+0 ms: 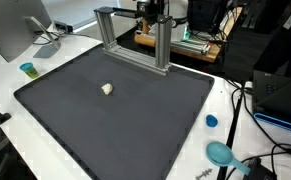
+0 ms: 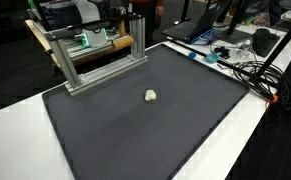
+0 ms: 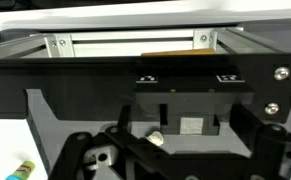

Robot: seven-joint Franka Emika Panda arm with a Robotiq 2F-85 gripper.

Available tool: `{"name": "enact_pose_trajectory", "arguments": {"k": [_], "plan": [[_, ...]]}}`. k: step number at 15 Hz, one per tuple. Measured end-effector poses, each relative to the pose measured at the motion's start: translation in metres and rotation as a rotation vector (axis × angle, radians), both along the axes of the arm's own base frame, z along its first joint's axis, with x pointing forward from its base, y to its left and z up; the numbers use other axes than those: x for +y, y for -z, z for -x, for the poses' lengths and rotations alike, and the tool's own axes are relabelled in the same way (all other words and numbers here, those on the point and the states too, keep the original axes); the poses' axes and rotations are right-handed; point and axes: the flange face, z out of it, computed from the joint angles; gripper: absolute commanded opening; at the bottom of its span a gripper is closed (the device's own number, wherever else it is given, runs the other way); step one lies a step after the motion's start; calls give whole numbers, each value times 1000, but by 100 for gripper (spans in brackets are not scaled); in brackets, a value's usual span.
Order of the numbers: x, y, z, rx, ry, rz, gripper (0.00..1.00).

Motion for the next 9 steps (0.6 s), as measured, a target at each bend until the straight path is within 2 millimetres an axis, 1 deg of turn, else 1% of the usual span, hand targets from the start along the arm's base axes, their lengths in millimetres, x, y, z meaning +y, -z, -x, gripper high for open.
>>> {"name": "enact_pose_trajectory", "arguments": {"k": [5, 9], "plan": [[8, 3, 4, -42, -8, -32, 100], [9, 4, 4, -43, -9, -33, 100]]}}
